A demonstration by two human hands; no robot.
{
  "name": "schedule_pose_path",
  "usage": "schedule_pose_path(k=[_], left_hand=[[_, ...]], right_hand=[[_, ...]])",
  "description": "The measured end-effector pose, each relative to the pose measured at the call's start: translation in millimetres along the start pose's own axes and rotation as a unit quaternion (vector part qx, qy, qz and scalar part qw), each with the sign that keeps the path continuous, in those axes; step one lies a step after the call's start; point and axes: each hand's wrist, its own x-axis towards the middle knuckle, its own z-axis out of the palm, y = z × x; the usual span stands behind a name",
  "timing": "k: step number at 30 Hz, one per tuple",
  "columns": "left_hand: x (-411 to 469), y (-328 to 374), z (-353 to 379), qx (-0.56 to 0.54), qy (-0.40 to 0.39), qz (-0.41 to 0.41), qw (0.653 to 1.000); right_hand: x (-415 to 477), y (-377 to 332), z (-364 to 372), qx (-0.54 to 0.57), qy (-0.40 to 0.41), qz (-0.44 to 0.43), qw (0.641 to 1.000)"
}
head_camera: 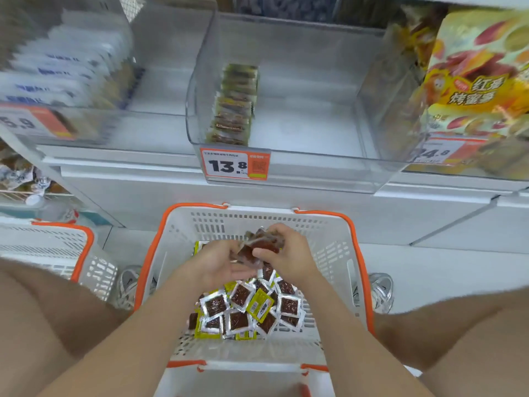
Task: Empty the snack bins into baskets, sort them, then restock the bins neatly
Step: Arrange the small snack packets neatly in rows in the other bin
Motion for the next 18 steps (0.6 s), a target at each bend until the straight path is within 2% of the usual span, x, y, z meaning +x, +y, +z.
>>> schedule_pose_path(k=[3,6,11,16,18], left_hand=[[-32.0,19.0,8.9,-0.05,-0.065,-0.013,0.997],[-66.5,27.4,15.2,0.041,-0.134,0.002,0.99],[-108.8,41.4,20.4,0.087,-0.151,0.047,0.984],[-139.9,52.6,28.7,0.127,-0.146,0.077,0.978],[-149.8,51.5,33.3,0.176,-0.16,0.105,0.966]], right_hand=[[-10.2,-50.7,-15.4,-0.155,-0.051,-0.097,0.982],[-24.9,-86.7,-31.1,-0.239,-0.112,-0.153,0.952],[-44.6,-119.5,-59.8,-0.169,-0.149,-0.13,0.966],[-39.4,-137.0,-74.6,-0.105,-0.063,-0.119,0.985],[-39.4,-144.1,-80.9,-0.112,-0.074,-0.117,0.984]])
